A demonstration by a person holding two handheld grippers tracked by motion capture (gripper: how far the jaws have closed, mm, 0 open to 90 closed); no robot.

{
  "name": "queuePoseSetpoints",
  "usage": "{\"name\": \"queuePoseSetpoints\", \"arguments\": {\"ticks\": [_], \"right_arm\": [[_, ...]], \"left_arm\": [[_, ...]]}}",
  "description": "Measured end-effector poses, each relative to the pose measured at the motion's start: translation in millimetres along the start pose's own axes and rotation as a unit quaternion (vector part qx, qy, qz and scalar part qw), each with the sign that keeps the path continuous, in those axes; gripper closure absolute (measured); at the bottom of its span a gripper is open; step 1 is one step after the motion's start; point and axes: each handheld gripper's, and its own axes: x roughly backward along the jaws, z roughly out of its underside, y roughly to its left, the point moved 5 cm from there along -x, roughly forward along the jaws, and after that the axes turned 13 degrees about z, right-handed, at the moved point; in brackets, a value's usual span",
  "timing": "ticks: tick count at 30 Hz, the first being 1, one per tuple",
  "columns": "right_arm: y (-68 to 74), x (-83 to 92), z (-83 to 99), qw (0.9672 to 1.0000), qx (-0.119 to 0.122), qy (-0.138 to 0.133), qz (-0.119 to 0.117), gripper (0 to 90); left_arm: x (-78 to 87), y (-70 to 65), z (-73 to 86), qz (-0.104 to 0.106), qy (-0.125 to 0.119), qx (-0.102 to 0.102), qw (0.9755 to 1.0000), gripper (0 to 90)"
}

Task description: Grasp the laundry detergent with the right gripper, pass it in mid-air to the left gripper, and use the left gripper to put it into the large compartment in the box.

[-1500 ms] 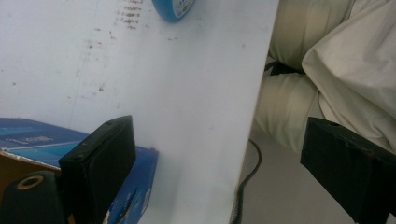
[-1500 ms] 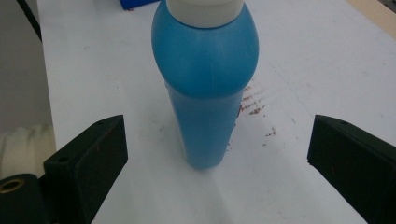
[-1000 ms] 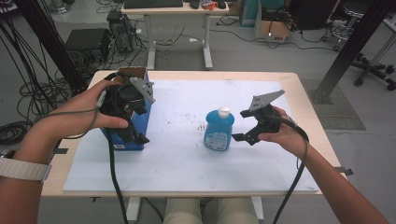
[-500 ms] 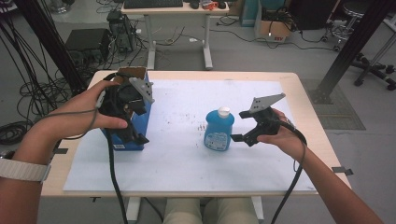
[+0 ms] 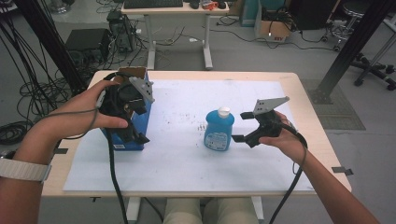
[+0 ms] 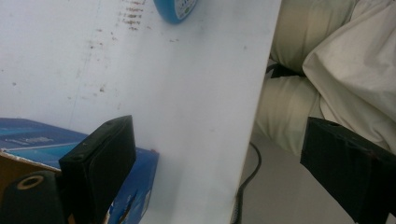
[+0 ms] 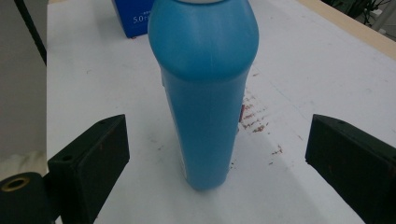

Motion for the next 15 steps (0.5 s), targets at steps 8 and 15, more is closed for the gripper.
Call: {"name": "queuePoseSetpoints", "arguments": {"ticks": [8,15], "right_arm": [[-0.2,-1.1,3.0,1.0000,0.001,-0.007,-0.002,6.8],[-0.9,-1.4,6.3,0.9999,0.001,-0.010,-0.002,7.8]], "left_arm": [[-2.6,2.0,-0.3,0.002,-0.001,0.003,1.0000,10.7],[-5.6,3.6,-1.5,0.004,-0.003,0.003,1.0000,10.7]]}}
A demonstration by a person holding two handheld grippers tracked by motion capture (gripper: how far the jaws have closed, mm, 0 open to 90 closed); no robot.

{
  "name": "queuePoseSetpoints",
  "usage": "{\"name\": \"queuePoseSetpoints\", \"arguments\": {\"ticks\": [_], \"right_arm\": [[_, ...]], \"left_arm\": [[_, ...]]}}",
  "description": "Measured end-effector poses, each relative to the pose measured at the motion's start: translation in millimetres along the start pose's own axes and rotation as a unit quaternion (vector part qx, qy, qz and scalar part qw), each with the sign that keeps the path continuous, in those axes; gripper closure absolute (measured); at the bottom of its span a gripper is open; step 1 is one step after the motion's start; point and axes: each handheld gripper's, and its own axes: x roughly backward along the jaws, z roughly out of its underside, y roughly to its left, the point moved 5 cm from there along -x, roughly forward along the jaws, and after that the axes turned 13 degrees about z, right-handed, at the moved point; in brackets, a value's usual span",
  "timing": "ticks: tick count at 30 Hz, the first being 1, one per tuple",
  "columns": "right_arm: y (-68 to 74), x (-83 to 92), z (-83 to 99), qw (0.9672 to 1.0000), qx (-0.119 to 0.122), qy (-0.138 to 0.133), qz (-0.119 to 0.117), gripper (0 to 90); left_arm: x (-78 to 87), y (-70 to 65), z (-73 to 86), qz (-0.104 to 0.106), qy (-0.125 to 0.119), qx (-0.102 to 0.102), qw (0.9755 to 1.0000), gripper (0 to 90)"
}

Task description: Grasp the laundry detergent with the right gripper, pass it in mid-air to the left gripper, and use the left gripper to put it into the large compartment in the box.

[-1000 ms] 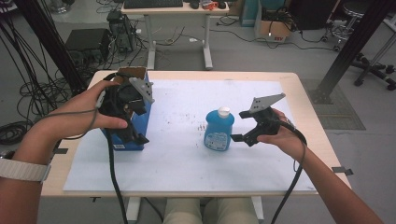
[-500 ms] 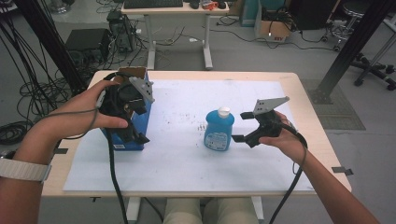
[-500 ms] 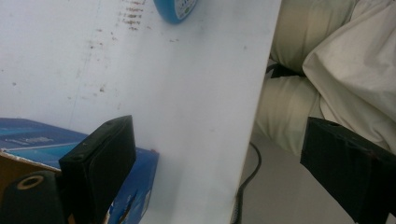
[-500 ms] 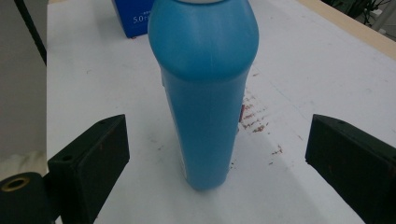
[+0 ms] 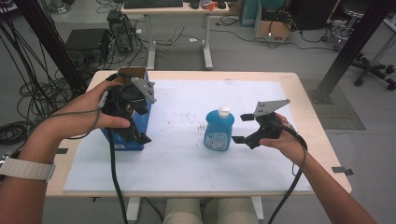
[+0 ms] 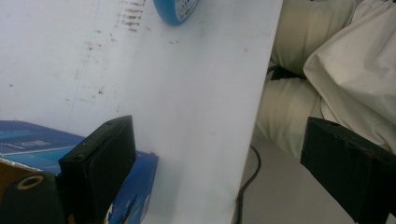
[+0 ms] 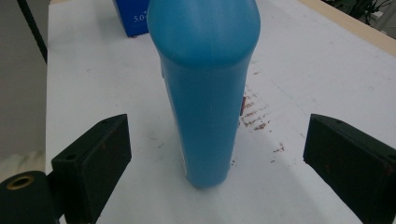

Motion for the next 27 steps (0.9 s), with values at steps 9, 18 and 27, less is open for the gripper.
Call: {"name": "queuePoseSetpoints", "arguments": {"ticks": [9,18,27], "right_arm": [[1.9,-1.5,0.7,1.0000,0.001,-0.007,-0.003,8.9],[1.5,-1.6,1.1,1.0000,0.001,-0.008,-0.004,8.9],[1.5,-2.3,1.1,0.9999,-0.002,-0.010,-0.005,8.8]], "left_arm": [[1.8,-0.7,-0.6,-0.003,-0.005,0.001,1.0000,10.7],[1.6,-0.6,-0.2,-0.002,-0.003,0.001,1.0000,10.7],[1.9,0.0,-1.1,-0.003,-0.005,-0.001,1.0000,10.7]]}}
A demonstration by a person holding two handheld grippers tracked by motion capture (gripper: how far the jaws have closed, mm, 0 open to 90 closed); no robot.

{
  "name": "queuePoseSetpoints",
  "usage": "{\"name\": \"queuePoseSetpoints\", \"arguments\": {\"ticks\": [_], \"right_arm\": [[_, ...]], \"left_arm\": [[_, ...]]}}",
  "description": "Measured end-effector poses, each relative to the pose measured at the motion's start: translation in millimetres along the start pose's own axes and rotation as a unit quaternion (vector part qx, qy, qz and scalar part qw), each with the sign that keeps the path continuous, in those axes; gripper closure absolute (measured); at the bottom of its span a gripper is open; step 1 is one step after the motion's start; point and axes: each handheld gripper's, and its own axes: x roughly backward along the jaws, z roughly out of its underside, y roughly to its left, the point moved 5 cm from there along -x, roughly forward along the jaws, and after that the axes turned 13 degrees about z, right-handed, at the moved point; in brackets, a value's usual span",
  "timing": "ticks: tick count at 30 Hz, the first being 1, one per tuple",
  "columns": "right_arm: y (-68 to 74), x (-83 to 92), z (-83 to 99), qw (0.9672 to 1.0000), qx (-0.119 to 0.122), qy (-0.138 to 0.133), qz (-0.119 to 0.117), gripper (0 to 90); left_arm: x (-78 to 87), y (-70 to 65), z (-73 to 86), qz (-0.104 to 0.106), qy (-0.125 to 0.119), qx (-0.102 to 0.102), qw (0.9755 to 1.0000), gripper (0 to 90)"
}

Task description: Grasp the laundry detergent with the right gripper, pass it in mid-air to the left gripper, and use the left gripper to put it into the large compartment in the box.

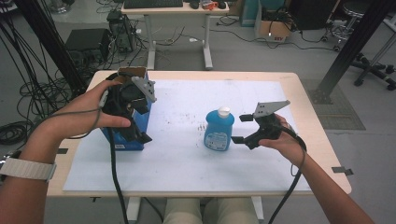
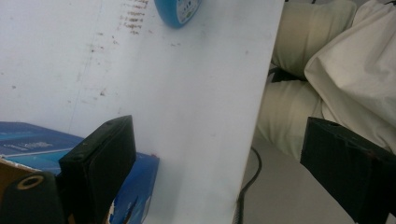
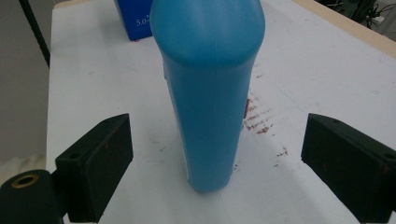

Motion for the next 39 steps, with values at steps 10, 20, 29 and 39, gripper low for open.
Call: {"name": "queuePoseSetpoints", "arguments": {"ticks": [10,20,29,39], "right_arm": [[0.3,-0.3,-0.5,1.0000,-0.002,-0.005,-0.001,8.7],[-0.9,-0.2,0.3,1.0000,-0.003,-0.006,0.001,8.7],[-0.5,-0.4,0.3,1.0000,-0.005,-0.008,0.000,8.5],[-0.9,-0.6,0.3,0.9999,-0.007,-0.010,0.001,7.5]], "left_arm": [[0.5,-0.1,0.8,0.000,0.001,0.002,1.0000,10.7],[0.9,0.5,0.8,0.000,0.000,0.001,1.0000,10.7],[1.1,0.1,1.0,-0.001,-0.001,0.002,1.0000,10.7],[1.1,0.5,0.6,-0.001,0.000,0.002,1.0000,10.7]]}}
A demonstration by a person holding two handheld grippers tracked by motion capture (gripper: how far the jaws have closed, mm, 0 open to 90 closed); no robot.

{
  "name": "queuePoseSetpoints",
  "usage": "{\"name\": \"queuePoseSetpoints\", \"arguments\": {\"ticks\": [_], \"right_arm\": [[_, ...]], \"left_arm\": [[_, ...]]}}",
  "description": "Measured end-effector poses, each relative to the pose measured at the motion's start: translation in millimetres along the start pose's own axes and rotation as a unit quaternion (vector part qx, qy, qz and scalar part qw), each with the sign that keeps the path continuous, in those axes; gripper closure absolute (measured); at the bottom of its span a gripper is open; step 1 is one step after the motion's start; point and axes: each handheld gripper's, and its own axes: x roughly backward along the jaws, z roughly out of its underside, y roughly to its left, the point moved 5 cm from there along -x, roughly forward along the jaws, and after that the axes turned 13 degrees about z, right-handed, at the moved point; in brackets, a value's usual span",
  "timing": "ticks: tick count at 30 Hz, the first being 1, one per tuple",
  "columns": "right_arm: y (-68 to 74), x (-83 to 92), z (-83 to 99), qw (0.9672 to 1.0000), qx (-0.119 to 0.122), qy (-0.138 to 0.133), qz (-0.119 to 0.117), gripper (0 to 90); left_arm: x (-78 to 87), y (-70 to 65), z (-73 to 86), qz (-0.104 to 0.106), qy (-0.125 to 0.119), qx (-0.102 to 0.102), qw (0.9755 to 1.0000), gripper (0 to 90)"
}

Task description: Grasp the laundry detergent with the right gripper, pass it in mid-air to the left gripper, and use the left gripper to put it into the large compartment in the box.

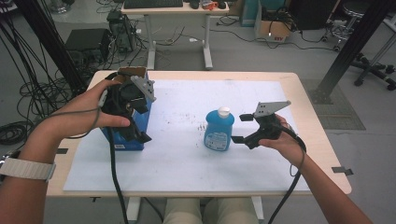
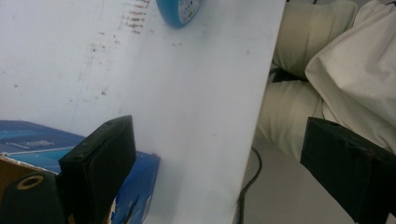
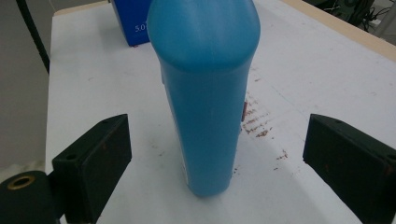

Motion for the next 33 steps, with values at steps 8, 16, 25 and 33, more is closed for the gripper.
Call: {"name": "queuePoseSetpoints", "arguments": {"ticks": [8,16,25,33], "right_arm": [[0.0,0.6,-0.2,1.0000,-0.004,-0.001,0.001,6.9],[0.2,0.6,0.0,1.0000,-0.003,0.000,0.000,6.1],[-0.1,0.4,0.2,1.0000,-0.005,0.001,0.000,5.2],[-0.1,0.4,0.3,1.0000,-0.007,0.003,0.001,5.2]], "left_arm": [[-0.1,1.0,0.5,0.001,-0.001,0.004,1.0000,10.7],[-0.4,1.0,0.0,0.001,-0.001,0.002,1.0000,10.7],[0.6,1.7,0.4,0.000,-0.001,0.000,1.0000,10.7],[0.2,1.7,0.4,0.000,-0.001,0.000,1.0000,10.8]]}}
